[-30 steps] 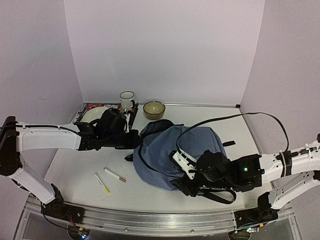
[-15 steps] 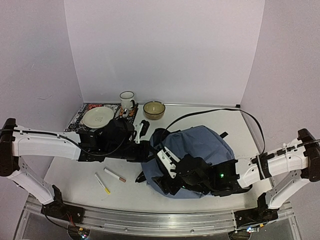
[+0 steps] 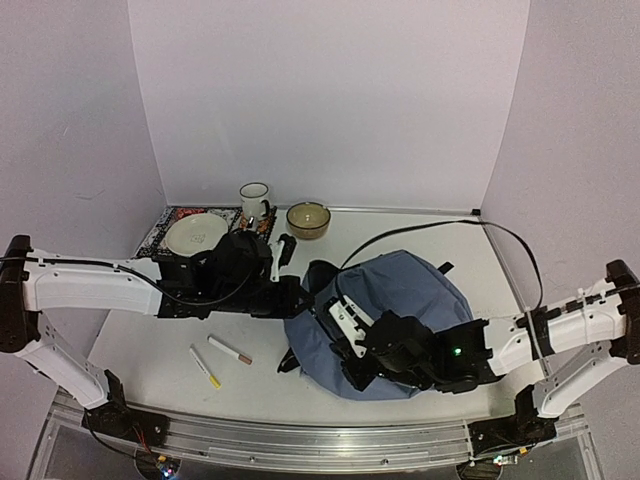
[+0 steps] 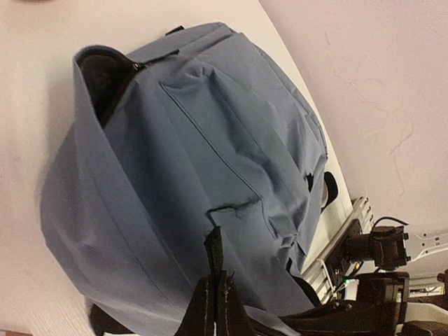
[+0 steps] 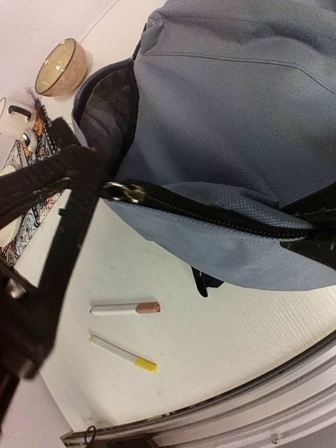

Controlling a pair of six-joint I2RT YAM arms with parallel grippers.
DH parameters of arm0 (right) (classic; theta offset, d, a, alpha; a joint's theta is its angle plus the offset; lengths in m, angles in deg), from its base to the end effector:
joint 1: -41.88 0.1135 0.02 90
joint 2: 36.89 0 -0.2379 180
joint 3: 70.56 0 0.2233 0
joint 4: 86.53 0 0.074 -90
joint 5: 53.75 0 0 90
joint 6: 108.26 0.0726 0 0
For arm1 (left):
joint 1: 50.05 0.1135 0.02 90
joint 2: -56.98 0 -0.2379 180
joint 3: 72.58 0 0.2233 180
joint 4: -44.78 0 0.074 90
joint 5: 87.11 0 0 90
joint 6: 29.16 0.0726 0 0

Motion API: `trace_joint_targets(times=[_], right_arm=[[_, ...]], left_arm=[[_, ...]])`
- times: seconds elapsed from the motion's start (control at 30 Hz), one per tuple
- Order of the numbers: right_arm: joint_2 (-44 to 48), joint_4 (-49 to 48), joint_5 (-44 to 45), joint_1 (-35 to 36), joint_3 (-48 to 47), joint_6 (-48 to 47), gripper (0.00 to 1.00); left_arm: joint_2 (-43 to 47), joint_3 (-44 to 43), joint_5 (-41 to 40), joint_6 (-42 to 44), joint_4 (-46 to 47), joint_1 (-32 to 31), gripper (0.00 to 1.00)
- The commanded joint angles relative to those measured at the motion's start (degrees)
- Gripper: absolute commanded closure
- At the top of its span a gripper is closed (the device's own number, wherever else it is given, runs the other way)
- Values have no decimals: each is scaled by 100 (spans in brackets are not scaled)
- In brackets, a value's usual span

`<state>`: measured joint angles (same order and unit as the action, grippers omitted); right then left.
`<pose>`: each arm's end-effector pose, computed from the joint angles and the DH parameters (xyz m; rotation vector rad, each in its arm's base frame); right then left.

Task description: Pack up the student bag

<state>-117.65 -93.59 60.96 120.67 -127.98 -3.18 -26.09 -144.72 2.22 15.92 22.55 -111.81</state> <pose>0.0922 0.3091 0.2206 -0.7260 1.7501 0.7444 0.1584 -0.2932 0.2271 0.3365 2.3240 -1.0112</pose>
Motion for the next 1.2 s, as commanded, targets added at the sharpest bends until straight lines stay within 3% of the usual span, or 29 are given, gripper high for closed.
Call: trace_joint_targets(times=[0.0, 0.27, 0.43, 0.5, 0.53, 0.63, 0.7, 0.8, 0.9, 1.17], right_arm=[[716, 420, -698, 68, 330, -228, 100], [1769, 1006, -1320, 74, 907, -86, 100], [2255, 1317, -1052, 70, 1093, 107, 100], [2376, 1353, -926, 72, 1122, 201, 98], [2419, 1367, -872, 72, 1109, 256, 95], [2407, 1396, -865, 69, 977, 461, 72], [2327, 1395, -892, 71, 802, 581, 49], [2094, 1396, -887, 70, 404, 712, 29], [1726, 1415, -624, 73, -52, 1022, 21], [303, 1757, 266, 49, -1312, 1815, 17]], left_arm=[[-105, -428, -619, 425, -217, 621, 100], [-931, -773, -698, 1004, -259, 1376, 100], [-1793, -1168, -622, 1214, -240, 1543, 100], [-1909, -1238, -225, 1142, -159, 1535, 100], [-1897, -1209, -9, 1069, -51, 1515, 100], [-1617, -926, 441, 762, 366, 1356, 100], [-1404, -777, 498, 608, 507, 1166, 100], [-1167, -607, 518, 388, 624, 872, 100], [-985, -425, 541, 149, 840, 668, 100], [-792, -205, 602, -179, 1107, 343, 100]])
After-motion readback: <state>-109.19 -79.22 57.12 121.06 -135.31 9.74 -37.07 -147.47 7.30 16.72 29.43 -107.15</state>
